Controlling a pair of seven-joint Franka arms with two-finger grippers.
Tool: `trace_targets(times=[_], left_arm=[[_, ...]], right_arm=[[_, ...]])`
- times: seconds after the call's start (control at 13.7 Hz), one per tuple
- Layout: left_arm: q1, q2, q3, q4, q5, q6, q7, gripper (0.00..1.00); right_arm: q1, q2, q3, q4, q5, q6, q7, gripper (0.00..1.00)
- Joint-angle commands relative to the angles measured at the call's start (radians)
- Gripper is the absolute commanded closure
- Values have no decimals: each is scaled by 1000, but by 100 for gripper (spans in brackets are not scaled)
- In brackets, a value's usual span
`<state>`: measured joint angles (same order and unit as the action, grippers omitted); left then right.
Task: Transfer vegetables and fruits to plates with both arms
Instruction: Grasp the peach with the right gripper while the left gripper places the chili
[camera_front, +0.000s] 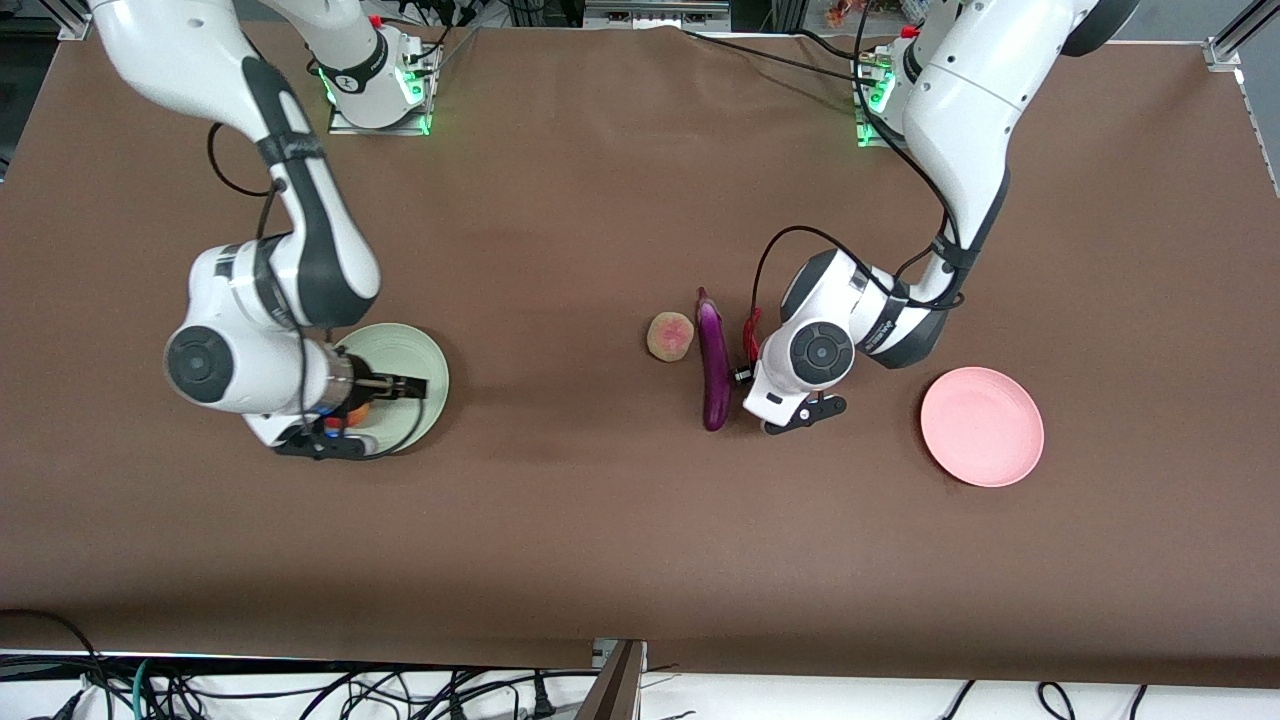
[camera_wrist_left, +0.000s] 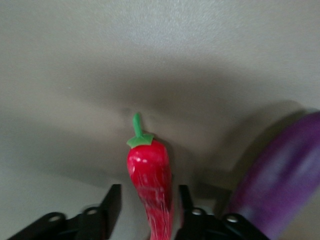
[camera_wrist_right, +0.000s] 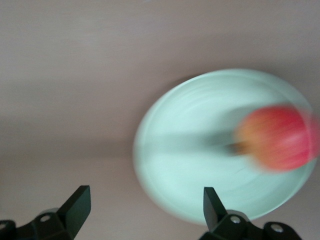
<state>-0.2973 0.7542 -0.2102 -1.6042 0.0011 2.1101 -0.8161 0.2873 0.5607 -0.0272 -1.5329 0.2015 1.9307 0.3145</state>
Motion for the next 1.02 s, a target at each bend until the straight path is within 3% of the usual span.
trace_targets(times=[0.0, 0.29, 0.51, 0.95], left_arm=[[-3, 4, 6, 13, -9, 7, -3, 100], [55, -56, 32, 27, 6, -103, 14, 100], [131, -111, 48, 43, 118, -215, 171, 100], [326, -101, 54, 43, 328, -211, 648, 90]], right_arm=[[74, 16, 55, 31, 56, -6, 274, 1], [277, 83, 64, 65, 72, 181, 657, 1], [392, 157, 63, 108, 65, 323, 863, 1], [469, 244, 56, 145, 17, 408, 954, 1]])
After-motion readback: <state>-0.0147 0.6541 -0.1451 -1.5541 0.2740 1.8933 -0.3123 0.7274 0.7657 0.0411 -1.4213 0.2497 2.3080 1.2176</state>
